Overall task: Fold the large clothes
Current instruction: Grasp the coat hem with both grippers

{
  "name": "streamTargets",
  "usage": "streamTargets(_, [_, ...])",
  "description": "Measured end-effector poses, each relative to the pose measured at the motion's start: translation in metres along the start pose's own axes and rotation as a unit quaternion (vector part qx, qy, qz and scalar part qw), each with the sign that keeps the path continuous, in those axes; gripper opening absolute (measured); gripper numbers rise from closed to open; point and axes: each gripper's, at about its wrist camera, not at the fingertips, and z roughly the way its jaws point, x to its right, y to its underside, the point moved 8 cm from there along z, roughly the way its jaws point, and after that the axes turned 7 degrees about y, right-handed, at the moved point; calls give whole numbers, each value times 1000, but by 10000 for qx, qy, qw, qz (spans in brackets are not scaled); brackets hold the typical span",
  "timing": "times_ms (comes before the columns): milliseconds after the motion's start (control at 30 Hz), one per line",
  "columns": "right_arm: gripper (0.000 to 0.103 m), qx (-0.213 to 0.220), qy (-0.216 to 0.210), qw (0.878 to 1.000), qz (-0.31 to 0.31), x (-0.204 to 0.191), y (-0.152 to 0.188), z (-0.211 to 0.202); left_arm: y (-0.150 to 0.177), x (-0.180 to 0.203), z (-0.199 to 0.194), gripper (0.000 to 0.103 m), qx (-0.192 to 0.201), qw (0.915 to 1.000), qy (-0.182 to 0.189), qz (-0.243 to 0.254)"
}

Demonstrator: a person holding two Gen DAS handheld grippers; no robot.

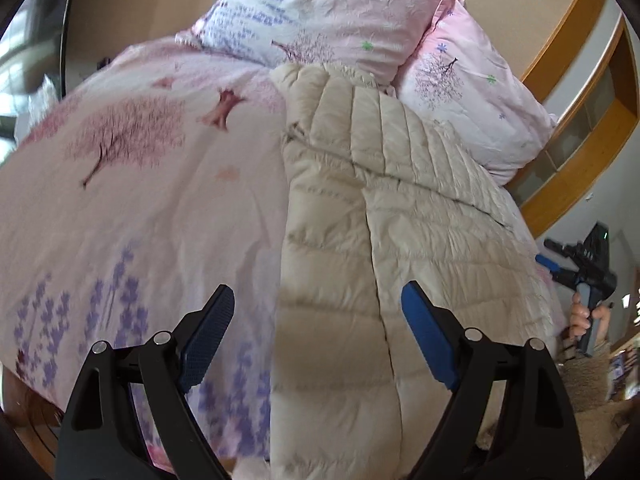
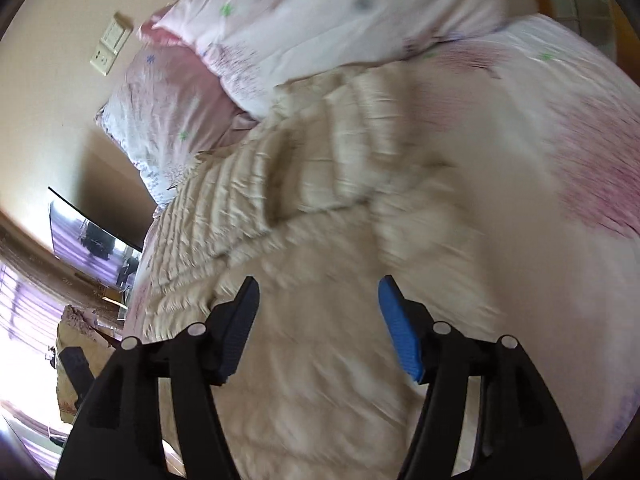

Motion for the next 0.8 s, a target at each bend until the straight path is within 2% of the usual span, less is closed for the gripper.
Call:
streamTargets(200, [62,-222,190,9991,317,64,33,-36,21,-5,-4,77,-274,9988,362,-163])
streamTargets(400, [62,-696,75,9957,608,96,70,-38,36,0,-6,72,-389,9965,689,-275])
streamTargets(433, [62,-774,3,9950,633,97,75,-37,38,2,-7,70,-410,9954,803,-332])
streamTargets(567, [62,-1139,-800,9884,601,84,95,-35,49,9,-9,68,-493,9906,1176,-501])
streamTargets(800, [62,-1596,-1133,9806,113,61,119,-36,65,17,-15,68,-545,9823,1606,-791])
